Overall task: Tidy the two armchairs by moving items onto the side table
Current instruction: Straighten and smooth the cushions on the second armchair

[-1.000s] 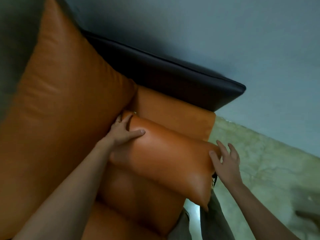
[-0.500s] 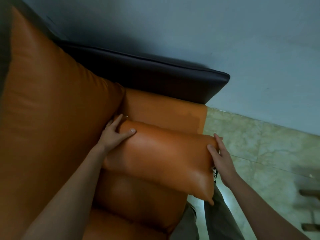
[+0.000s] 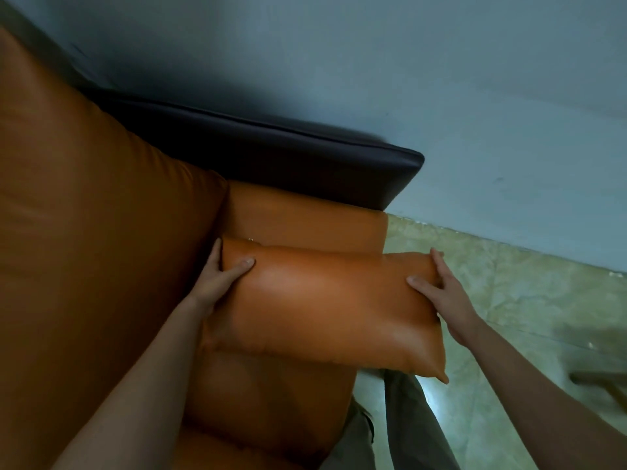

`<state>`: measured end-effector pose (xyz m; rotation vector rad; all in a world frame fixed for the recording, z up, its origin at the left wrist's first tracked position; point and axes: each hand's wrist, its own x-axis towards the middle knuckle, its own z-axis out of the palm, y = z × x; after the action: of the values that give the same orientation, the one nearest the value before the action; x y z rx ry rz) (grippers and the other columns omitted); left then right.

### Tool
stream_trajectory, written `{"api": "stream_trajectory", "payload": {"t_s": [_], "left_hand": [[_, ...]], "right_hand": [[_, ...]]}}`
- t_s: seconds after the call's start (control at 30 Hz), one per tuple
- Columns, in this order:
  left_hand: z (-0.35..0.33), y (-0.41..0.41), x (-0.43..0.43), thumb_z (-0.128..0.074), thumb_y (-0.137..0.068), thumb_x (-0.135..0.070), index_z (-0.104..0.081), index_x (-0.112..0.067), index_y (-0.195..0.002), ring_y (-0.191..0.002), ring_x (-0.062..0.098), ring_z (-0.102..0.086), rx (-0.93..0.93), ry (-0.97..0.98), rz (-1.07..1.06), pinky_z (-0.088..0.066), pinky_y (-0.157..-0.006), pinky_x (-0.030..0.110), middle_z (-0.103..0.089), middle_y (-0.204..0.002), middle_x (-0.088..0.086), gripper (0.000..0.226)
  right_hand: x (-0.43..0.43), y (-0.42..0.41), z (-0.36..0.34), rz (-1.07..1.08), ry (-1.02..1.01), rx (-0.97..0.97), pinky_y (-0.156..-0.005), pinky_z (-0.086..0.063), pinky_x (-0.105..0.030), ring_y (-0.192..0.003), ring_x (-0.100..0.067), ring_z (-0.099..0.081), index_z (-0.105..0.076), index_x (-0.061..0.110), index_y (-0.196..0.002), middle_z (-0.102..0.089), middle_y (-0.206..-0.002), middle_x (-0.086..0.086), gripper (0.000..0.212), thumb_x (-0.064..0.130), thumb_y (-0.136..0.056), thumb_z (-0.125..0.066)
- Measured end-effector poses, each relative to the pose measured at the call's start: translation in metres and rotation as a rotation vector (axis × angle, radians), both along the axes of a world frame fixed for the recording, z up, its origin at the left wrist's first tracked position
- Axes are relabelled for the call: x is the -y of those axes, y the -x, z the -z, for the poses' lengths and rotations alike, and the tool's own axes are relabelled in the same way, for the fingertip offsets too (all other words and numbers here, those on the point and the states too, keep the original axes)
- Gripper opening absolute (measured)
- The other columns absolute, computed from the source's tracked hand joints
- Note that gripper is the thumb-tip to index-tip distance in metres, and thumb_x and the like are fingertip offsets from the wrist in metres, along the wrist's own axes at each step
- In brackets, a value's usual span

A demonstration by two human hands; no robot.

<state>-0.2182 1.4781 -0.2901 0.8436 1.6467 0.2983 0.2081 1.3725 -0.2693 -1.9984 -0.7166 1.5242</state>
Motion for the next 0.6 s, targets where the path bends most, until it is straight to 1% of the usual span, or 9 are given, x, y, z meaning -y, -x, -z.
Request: {"api": "stream_trajectory", "payload": {"t_s": [0.07, 0.17, 0.2, 0.23, 0.3, 0.4, 0.5, 0.53, 0.6], "left_hand": [[-0.011, -0.005, -0.016, -0.088, -0.066, -0.054, -0.009, -0.046, -0.158, -0.134, 0.015, -0.045, 0.039, -0.080, 0.060, -0.042, -0.105, 0.033, -0.034, -0.157, -0.008, 0.122], [-0.030, -0.018, -0.052, -0.093, -0.064, -0.030, -0.011, -0.042, -0.159, -0.119, -0.012, -0.053, 0.042, -0.282, 0.117, -0.048, -0.090, 0.011, -0.045, -0.143, -0.015, 0.126], [-0.037, -0.023, -0.065, -0.093, -0.063, -0.023, -0.012, -0.039, -0.160, -0.117, -0.018, -0.052, 0.037, -0.356, 0.122, -0.048, -0.090, 0.007, -0.046, -0.143, -0.014, 0.127], [-0.043, -0.027, -0.078, -0.093, -0.062, -0.019, -0.012, -0.035, -0.160, -0.120, -0.017, -0.050, 0.038, -0.417, 0.119, -0.047, -0.093, 0.007, -0.046, -0.147, -0.011, 0.128], [-0.055, -0.026, -0.103, -0.093, -0.064, -0.019, -0.009, -0.036, -0.160, -0.131, -0.006, -0.048, 0.045, -0.487, 0.107, -0.046, -0.103, 0.016, -0.042, -0.155, -0.004, 0.129], [-0.064, -0.019, -0.130, -0.093, -0.068, -0.024, -0.004, -0.044, -0.158, -0.138, 0.005, -0.045, 0.024, -0.506, 0.143, -0.043, -0.108, 0.028, -0.036, -0.159, -0.006, 0.127], [-0.051, -0.009, -0.131, -0.086, -0.076, -0.014, -0.004, -0.038, -0.161, -0.134, 0.009, -0.046, -0.029, -0.422, 0.187, -0.041, -0.113, 0.040, -0.040, -0.155, -0.003, 0.120], [-0.045, -0.006, -0.126, -0.084, -0.079, -0.016, -0.008, -0.038, -0.160, -0.132, 0.013, -0.048, -0.051, -0.388, 0.191, -0.043, -0.112, 0.045, -0.043, -0.153, 0.000, 0.114], [-0.036, -0.001, -0.114, -0.081, -0.083, -0.030, -0.016, -0.048, -0.156, -0.131, 0.023, -0.050, -0.056, -0.327, 0.170, -0.047, -0.106, 0.051, -0.046, -0.149, 0.003, 0.099]], "right_hand": [[-0.002, -0.011, -0.003, 0.023, -0.041, 0.027, -0.109, -0.042, -0.039, -0.138, -0.017, -0.042, -0.018, 0.051, -0.155, -0.027, -0.163, 0.009, 0.105, 0.057, -0.069, -0.078], [-0.015, -0.026, -0.011, 0.054, -0.143, 0.097, -0.108, -0.038, -0.031, -0.142, -0.012, -0.036, -0.020, 0.052, -0.155, -0.025, -0.163, 0.014, 0.100, 0.041, -0.077, -0.082], [-0.021, -0.030, -0.013, 0.057, -0.186, 0.120, -0.109, -0.038, -0.031, -0.143, -0.010, -0.034, -0.021, 0.051, -0.155, -0.025, -0.164, 0.013, 0.098, 0.035, -0.080, -0.082], [-0.027, -0.033, -0.016, 0.059, -0.229, 0.134, -0.111, -0.037, -0.032, -0.144, -0.009, -0.033, -0.021, 0.051, -0.155, -0.024, -0.164, 0.013, 0.097, 0.030, -0.082, -0.082], [-0.046, -0.034, -0.022, 0.072, -0.303, 0.150, -0.113, -0.036, -0.032, -0.145, -0.007, -0.032, -0.021, 0.051, -0.155, -0.024, -0.163, 0.016, 0.098, 0.029, -0.082, -0.082], [-0.074, -0.026, -0.028, 0.045, -0.361, 0.219, -0.113, -0.035, -0.032, -0.142, -0.005, -0.032, -0.017, 0.050, -0.155, -0.024, -0.157, 0.023, 0.101, 0.042, -0.078, -0.082], [-0.081, -0.008, -0.020, -0.055, -0.329, 0.247, -0.119, -0.034, -0.042, -0.147, -0.016, -0.030, -0.009, 0.044, -0.159, -0.016, -0.164, 0.007, 0.105, 0.039, -0.082, -0.081], [-0.080, -0.002, -0.015, -0.090, -0.315, 0.255, -0.120, -0.033, -0.045, -0.148, -0.020, -0.029, -0.007, 0.042, -0.160, -0.013, -0.166, 0.001, 0.106, 0.037, -0.083, -0.081], [-0.082, 0.002, -0.010, -0.112, -0.288, 0.254, -0.118, -0.035, -0.044, -0.148, -0.022, -0.028, -0.004, 0.044, -0.159, -0.008, -0.166, 0.001, 0.109, 0.039, -0.082, -0.081]]}}
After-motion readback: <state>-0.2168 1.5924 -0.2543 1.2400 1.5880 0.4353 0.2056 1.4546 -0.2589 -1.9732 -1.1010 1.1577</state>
